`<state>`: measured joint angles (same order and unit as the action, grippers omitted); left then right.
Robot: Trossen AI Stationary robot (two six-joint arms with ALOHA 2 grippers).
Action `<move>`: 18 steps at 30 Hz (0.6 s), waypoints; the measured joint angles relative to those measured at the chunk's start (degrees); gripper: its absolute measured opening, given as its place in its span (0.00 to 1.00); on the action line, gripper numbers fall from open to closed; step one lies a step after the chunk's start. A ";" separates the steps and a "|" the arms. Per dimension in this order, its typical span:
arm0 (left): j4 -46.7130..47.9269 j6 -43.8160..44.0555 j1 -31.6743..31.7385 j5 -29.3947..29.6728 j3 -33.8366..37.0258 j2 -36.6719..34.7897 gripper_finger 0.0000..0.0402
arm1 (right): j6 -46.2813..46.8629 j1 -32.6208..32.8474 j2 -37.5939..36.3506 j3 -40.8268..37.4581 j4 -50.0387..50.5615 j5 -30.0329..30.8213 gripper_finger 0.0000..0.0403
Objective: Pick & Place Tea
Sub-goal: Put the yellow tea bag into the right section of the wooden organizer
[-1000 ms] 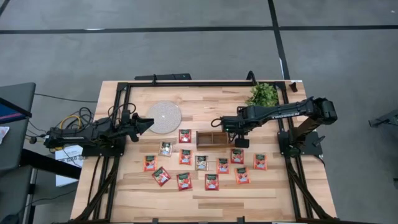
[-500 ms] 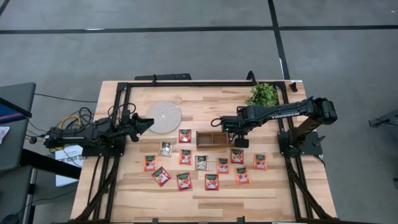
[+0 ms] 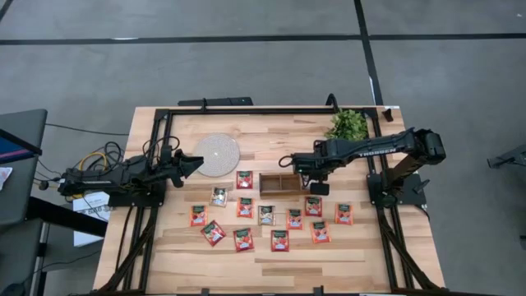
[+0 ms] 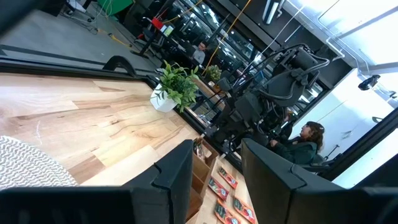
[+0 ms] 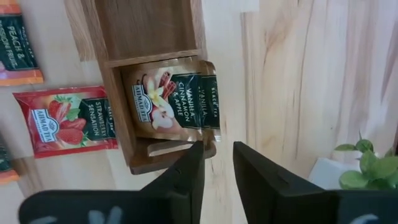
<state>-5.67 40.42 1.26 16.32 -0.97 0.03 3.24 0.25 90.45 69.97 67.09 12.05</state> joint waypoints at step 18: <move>-3.03 -0.26 -0.04 -0.65 0.00 2.53 0.32 | 18.94 -0.38 -27.86 -14.59 -8.47 0.33 0.17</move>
<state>-8.70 40.16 1.21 15.67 -0.97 2.56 22.18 -0.13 62.59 55.38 58.61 12.38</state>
